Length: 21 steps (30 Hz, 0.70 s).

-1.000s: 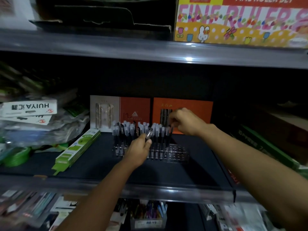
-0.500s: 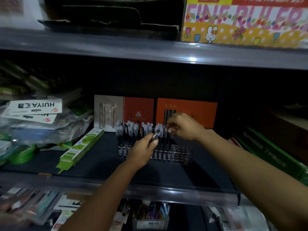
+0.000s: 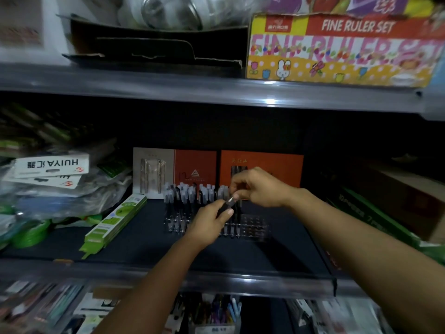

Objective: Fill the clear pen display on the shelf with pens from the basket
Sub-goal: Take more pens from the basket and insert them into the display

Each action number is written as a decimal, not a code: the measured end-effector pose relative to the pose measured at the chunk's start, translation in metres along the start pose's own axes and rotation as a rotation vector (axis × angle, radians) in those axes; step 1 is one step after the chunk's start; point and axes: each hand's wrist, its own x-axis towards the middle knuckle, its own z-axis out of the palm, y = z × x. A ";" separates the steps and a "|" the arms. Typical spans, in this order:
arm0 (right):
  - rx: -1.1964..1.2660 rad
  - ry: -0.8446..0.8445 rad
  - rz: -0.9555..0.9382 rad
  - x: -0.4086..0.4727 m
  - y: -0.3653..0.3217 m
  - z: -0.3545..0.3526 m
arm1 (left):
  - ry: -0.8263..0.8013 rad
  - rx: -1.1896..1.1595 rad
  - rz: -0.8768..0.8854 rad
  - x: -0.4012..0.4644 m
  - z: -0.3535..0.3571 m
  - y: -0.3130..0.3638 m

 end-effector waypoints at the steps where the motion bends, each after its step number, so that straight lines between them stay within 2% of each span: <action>1: 0.001 0.015 0.018 -0.002 0.002 -0.003 | -0.003 0.001 -0.007 -0.001 0.000 -0.001; 10: 0.115 0.282 0.177 -0.027 0.028 -0.031 | -0.001 0.031 -0.070 -0.004 -0.002 -0.009; 21: 0.059 0.424 0.371 -0.047 0.072 -0.046 | 0.022 0.070 -0.039 0.005 0.015 -0.004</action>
